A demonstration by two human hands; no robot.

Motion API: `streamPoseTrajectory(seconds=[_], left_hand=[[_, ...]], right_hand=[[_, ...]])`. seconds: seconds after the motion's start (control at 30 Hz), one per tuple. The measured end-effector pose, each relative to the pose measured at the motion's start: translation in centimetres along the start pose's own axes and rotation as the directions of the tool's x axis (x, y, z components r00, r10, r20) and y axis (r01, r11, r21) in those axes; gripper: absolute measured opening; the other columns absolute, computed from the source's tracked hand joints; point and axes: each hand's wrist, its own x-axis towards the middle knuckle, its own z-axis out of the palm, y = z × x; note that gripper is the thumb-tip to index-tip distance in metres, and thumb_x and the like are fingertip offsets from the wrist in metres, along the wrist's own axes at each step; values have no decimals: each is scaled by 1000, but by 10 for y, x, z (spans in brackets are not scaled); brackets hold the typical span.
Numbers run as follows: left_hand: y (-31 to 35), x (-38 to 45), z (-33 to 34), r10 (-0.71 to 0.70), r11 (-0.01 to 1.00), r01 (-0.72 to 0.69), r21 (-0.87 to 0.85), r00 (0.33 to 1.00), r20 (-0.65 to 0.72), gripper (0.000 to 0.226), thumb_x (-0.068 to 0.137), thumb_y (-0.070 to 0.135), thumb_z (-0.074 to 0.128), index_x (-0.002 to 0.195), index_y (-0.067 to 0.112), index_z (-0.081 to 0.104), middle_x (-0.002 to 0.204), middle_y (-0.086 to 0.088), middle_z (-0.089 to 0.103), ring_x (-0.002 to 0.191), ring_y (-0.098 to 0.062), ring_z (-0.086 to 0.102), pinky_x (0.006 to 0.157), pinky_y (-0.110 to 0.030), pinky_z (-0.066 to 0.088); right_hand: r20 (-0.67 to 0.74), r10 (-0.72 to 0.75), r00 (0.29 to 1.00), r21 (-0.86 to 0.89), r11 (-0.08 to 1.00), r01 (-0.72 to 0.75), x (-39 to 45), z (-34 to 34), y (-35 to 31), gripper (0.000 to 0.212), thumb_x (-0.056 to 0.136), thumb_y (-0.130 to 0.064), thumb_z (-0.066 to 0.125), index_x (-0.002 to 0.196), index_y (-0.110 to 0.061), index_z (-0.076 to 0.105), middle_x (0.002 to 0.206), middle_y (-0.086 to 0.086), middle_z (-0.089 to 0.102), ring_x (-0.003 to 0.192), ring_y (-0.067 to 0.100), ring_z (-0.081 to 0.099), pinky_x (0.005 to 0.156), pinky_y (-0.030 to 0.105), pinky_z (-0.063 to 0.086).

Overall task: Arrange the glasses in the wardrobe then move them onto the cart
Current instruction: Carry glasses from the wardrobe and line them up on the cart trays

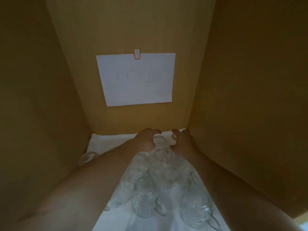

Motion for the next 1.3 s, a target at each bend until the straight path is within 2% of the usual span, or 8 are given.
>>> streamPoseTrajectory(seconds=[0.13, 0.27, 0.47, 0.57, 0.73, 0.93, 1.07, 1.3], left_hand=[[3, 20, 0, 21, 1000, -21, -6, 994, 107, 78, 84, 2, 72, 151, 30, 44, 155, -4, 42, 133, -22, 51, 103, -35, 51], [3, 33, 4, 49, 993, -73, 96, 972, 230, 88, 80, 3, 80, 154, 29, 40, 157, 7, 39, 139, -17, 45, 104, -21, 45], [5, 46, 7, 113, 977, -160, 140, 948, 296, 64, 81, 15, 81, 138, 24, 53, 129, 2, 62, 111, -21, 65, 93, -41, 58], [2, 48, 10, 124, 983, -156, 100, 956, 266, 56, 80, 20, 84, 128, 32, 56, 119, 2, 65, 102, -19, 67, 87, -41, 60], [0, 49, 13, 142, 985, -163, 56, 954, 265, 58, 78, 15, 85, 126, 30, 58, 120, 4, 65, 105, -18, 66, 87, -40, 60], [-4, 41, 11, 113, 991, -94, -100, 971, 213, 67, 73, 0, 86, 129, 24, 61, 129, -3, 62, 113, -23, 64, 93, -46, 58], [-7, 29, -12, 80, 992, -61, -108, 981, 177, 84, 53, -8, 91, 129, 18, 63, 129, -4, 60, 114, -26, 61, 88, -47, 59], [-14, 0, -65, 32, 984, -58, -167, 988, -153, 83, 46, 2, 96, 121, 18, 64, 112, 2, 63, 98, -16, 62, 80, -33, 58]], right_hand=[[-28, 19, 999, 59, 998, -17, 4, 4, 3, 69, 83, -24, 72, 144, -31, 42, 140, 11, 35, 118, 37, 52, 97, 41, 52], [-31, 51, 998, 65, 997, -49, 10, 7, -1, 70, 80, -18, 74, 140, -30, 41, 138, 10, 31, 113, 37, 54, 95, 41, 53], [-33, 69, 997, 62, 996, -66, 17, 4, -4, 73, 78, -16, 77, 141, -29, 43, 141, 12, 30, 116, 36, 54, 99, 41, 51], [-47, 60, 997, 44, 997, -58, 21, 4, -2, 76, 75, -15, 79, 141, -29, 45, 141, 13, 31, 115, 34, 55, 96, 38, 53], [-58, 64, 996, 53, 997, -61, 24, 8, 3, 78, 73, -15, 80, 141, -30, 44, 139, 12, 30, 113, 34, 57, 96, 39, 53], [-89, 47, 995, 40, 998, -43, 21, 12, 5, 75, 74, -16, 79, 138, -31, 44, 139, 12, 30, 112, 36, 56, 92, 39, 55], [-106, 29, 994, 84, 996, -20, 20, 6, 10, 72, 74, -15, 83, 136, -25, 48, 133, 14, 35, 101, 31, 56, 78, 30, 51], [-253, 98, 963, 188, 981, -51, 21, -37, -9, 91, 63, -33, 94, 139, -16, 46, 134, 16, 37, 111, 34, 56, 87, 36, 55]])
